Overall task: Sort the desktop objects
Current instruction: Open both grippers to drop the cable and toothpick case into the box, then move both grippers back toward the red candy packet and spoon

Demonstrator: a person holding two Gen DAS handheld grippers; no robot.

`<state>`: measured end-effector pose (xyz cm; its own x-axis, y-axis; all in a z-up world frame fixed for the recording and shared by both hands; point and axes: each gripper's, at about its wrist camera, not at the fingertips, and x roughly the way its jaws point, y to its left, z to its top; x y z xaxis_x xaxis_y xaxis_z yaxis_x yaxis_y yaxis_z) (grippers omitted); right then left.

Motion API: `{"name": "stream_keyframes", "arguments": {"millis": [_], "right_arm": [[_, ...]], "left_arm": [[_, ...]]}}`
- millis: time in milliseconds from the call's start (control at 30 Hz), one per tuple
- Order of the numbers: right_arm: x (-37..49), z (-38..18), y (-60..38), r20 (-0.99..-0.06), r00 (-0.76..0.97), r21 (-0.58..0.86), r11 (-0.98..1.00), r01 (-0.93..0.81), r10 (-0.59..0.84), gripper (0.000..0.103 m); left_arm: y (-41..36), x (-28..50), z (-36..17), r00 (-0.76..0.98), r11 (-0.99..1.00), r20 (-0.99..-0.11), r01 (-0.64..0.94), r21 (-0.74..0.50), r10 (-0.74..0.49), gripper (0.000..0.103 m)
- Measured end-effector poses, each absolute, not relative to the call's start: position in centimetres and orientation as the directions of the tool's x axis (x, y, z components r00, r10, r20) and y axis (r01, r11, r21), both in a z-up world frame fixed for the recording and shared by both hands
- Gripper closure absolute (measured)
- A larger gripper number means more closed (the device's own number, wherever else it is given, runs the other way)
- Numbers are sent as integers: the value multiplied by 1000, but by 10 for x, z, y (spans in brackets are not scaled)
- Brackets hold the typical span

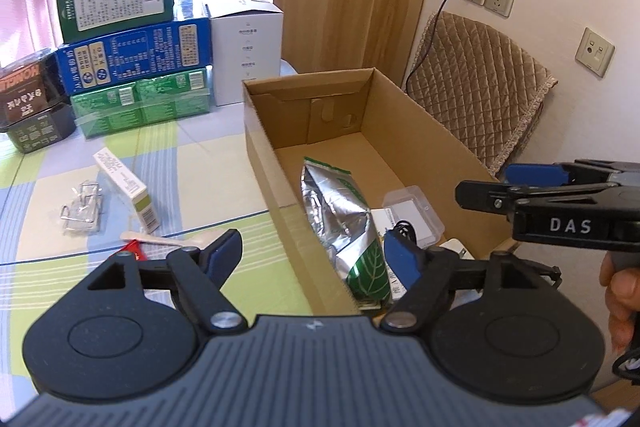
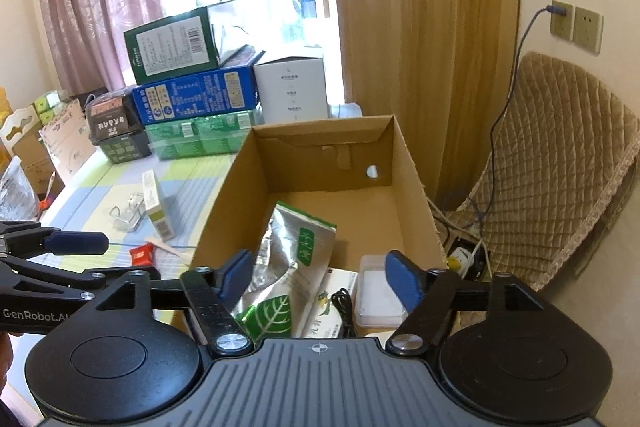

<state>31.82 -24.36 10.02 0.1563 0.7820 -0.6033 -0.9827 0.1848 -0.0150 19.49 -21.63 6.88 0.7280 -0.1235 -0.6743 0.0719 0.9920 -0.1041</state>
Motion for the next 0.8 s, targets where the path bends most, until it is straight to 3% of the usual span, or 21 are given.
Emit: {"name": "stream_keyframes", "arguments": {"millis": [367,467,800], "right_arm": [[287,109,-247,-588,149,-32,162,-986,795,2],[279,111,-246,-583,143,-32,153,-988,800,2],[248,116,-237,-574,106,-34,106,-994,812,2]], "left_arm": [[-187,168,82,741,997,-668,20,-78,-67,7],[-179,161,84,746,998,-664,1,-63,-43,2],[-144,139,87,754,999,-657,-43,-32,11,1]]}}
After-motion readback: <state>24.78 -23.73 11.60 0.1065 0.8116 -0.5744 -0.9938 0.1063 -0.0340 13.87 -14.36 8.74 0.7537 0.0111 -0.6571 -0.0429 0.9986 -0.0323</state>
